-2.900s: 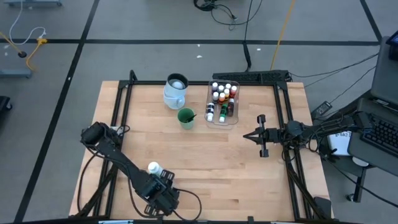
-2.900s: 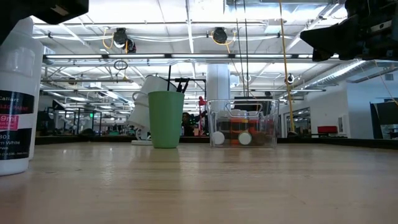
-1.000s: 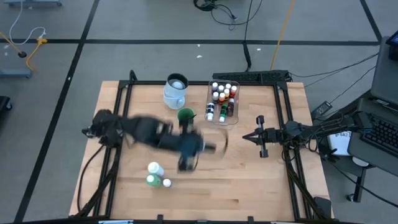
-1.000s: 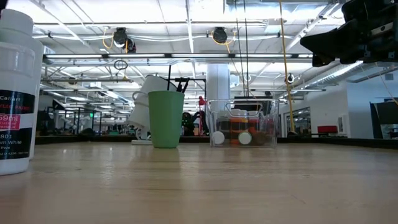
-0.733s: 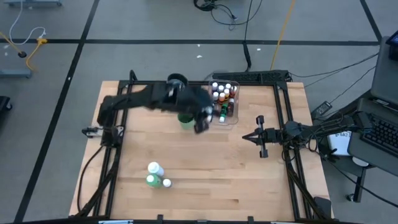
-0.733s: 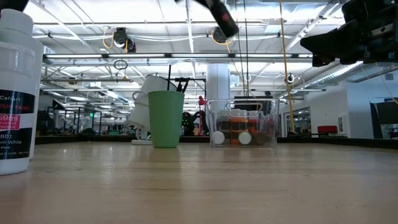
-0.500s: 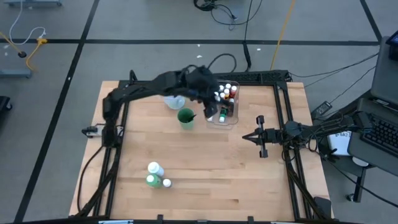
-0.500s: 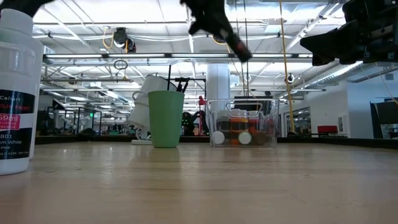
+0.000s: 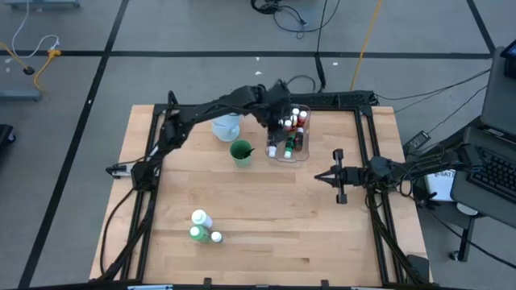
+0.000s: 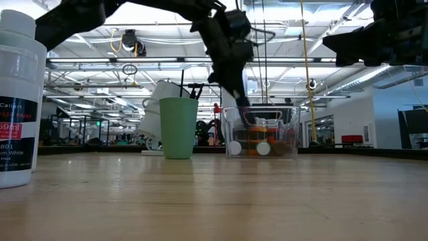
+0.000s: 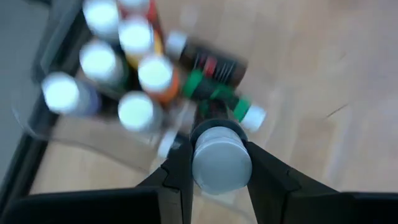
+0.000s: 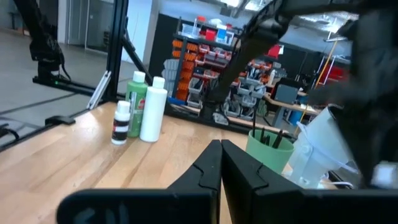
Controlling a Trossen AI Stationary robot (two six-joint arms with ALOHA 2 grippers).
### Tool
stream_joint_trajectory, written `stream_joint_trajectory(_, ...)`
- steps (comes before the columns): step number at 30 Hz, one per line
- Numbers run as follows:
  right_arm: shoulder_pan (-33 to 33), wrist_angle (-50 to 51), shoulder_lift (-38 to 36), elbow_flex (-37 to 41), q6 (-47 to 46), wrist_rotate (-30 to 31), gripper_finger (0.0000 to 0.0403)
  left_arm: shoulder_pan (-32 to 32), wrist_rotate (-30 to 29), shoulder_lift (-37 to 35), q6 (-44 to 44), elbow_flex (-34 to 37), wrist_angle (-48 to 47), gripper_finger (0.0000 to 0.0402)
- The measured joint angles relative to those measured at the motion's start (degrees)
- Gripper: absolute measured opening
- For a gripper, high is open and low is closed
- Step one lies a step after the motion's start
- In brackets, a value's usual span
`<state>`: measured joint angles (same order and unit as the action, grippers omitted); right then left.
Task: Pick & Place Paint Supplies
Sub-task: Put the black paint bottle into the transparent bin
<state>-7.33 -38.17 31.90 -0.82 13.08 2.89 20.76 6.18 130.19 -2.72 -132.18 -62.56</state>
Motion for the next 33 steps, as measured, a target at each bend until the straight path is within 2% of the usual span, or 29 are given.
stream_joint_trajectory(6,0.19,-1.47,-0.02,0.02,3.65,0.0,0.0002,-0.91,-9.15,1.6,-0.54,0.22,0.0,0.0105)
stream_joint_trajectory(14,0.19,-1.86,0.02,0.0,6.67,0.02,0.0002,-0.36,-9.07,1.88,-3.27,0.29,0.0,0.0105)
stream_joint_trajectory(19,0.21,-1.92,0.0,0.0,7.79,0.01,0.0002,-0.22,-8.89,2.94,-4.23,0.29,4.65,0.0105)
stream_joint_trajectory(33,0.21,-1.82,0.07,0.0,7.3,0.0,0.0002,0.39,-11.17,6.22,-3.63,0.35,3.08,0.0105)
